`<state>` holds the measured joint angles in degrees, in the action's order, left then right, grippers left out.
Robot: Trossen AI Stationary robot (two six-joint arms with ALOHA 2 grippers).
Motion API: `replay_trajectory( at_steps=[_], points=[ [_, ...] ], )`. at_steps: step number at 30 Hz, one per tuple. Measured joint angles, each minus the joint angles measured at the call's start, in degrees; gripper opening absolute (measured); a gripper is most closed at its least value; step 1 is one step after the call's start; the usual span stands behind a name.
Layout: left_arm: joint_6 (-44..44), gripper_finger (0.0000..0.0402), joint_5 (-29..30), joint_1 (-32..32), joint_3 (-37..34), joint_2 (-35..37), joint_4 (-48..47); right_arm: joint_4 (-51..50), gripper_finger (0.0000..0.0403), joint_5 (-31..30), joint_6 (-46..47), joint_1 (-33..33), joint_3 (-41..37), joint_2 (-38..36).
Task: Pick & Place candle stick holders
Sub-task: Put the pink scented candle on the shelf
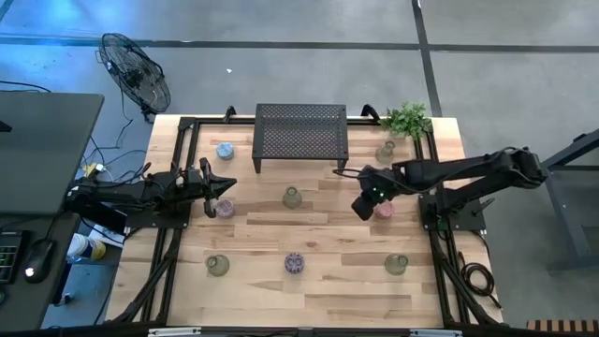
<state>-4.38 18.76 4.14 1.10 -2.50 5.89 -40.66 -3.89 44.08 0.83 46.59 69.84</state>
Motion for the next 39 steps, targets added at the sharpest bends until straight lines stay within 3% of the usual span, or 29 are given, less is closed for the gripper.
replay_trajectory(
  at_steps=[6,16,20,27,39],
  points=[
    [0.0,0.0002,0.0,0.0,0.0,0.0,0.0,-1.9,0.0064,0.0,7.2,0.8,-5.4,0.0],
    [0.0,0.0002,0.0,0.0,0.0,0.0,0.0,-10.3,0.0263,-4.7,17.7,1.1,-6.2,0.0],
    [0.0,0.0002,-0.1,0.0,0.0,0.0,0.0,-10.1,0.0312,-4.6,18.8,1.1,-8.2,0.0],
    [0.0,0.0002,-0.1,0.0,0.0,0.0,0.0,-3.9,0.0326,-0.6,18.9,1.0,-13.0,0.1],
    [0.0,0.0002,-0.1,0.0,0.0,0.0,0.0,-3.7,0.0326,2.6,17.5,1.0,-13.7,0.1]
  ],
)
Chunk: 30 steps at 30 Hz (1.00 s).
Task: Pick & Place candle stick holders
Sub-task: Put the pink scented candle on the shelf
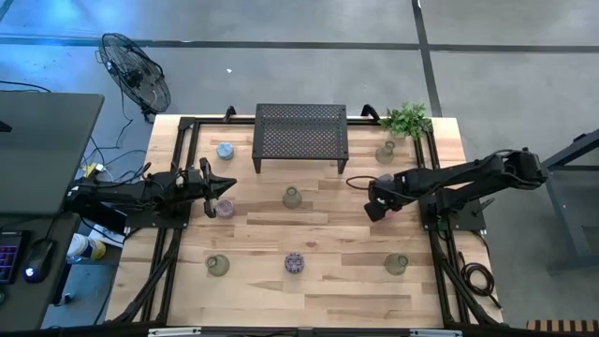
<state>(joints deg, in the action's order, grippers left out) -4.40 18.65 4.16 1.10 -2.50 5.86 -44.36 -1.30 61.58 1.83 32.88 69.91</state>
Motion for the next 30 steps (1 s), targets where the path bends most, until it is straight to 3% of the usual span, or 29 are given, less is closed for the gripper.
replay_trajectory(
  at_steps=[10,17,24,30],
  points=[
    [0.0,0.0002,0.0,0.0,0.0,0.0,-0.1,2.0,0.0313,2.1,0.1,0.0,-3.1,0.3],
    [0.0,0.0002,0.0,0.0,0.0,0.0,-0.2,2.0,0.0283,3.9,-0.1,0.0,0.2,0.3],
    [0.0,0.0002,0.1,0.0,0.0,0.0,0.0,-4.5,0.0283,4.4,-5.5,0.1,15.5,0.4],
    [0.0,0.0002,0.1,0.0,0.0,0.0,0.0,-17.9,0.0283,-2.5,-17.1,3.1,34.9,4.3]
  ],
)
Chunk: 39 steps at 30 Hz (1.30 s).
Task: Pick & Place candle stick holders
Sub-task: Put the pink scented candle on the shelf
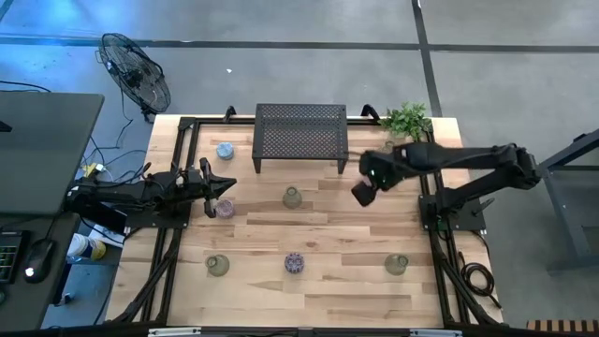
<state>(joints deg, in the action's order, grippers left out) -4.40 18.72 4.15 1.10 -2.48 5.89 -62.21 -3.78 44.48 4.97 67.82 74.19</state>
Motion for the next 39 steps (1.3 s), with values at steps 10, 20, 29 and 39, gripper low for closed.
replay_trajectory(
  at_steps=[10,20,29,39],
  points=[
    [0.0,0.0002,0.0,0.0,0.0,0.0,0.1,-8.2,0.0283,1.4,-32.9,14.5,25.8,18.4],
    [0.0,0.0002,0.0,0.0,0.0,0.0,0.1,-15.0,0.0283,2.8,-51.0,30.3,48.1,38.1],
    [0.0,0.0002,0.0,0.0,0.0,0.0,0.1,-14.9,0.0283,4.5,-57.7,36.1,58.3,49.1],
    [0.0,0.0002,0.0,0.0,0.0,0.0,0.0,-13.0,0.0288,3.5,-60.0,36.5,57.9,51.2]
  ],
)
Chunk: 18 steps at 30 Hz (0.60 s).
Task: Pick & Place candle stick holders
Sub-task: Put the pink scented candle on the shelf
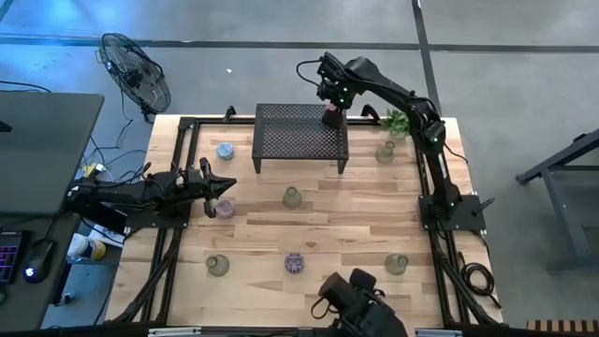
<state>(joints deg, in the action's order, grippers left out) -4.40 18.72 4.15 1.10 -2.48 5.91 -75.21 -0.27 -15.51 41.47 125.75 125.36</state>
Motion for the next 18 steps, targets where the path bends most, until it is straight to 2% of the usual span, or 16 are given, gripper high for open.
replay_trajectory(
  at_steps=[10,18],
  points=[
    [0.0,0.0002,0.0,0.0,0.0,0.0,0.0,2.9,0.0302,-1.8,0.0,-0.4,-0.1,0.0],
    [0.0,0.0002,0.0,0.0,0.0,0.0,0.0,3.0,0.0324,0.1,0.0,-0.5,-0.2,0.1]
  ],
)
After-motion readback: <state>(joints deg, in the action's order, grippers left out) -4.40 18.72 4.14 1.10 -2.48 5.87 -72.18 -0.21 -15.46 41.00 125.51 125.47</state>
